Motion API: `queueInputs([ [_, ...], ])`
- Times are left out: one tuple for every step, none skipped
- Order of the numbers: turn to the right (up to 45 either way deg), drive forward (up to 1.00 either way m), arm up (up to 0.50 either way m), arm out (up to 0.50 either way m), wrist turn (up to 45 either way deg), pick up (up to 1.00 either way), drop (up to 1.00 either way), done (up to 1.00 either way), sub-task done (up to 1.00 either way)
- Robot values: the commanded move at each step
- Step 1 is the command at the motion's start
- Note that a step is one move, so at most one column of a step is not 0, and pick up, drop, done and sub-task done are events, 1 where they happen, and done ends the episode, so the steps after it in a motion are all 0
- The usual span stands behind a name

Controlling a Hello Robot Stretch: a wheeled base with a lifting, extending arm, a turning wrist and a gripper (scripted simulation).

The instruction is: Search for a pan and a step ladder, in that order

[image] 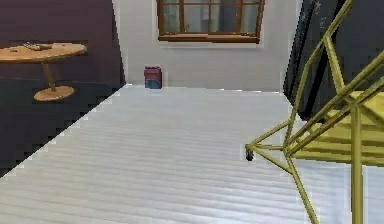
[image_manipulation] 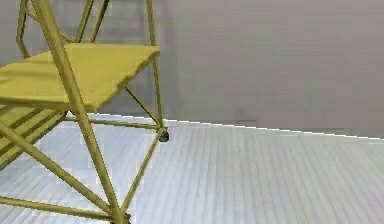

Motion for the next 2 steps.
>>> queueInputs([
  [45.0,0.00,0.00,0.00,0.0,0.00,0.00,0.00,0.00],
  [0.0,0.00,0.00,0.00,0.0,0.00,0.00,1.00,0.00],
])
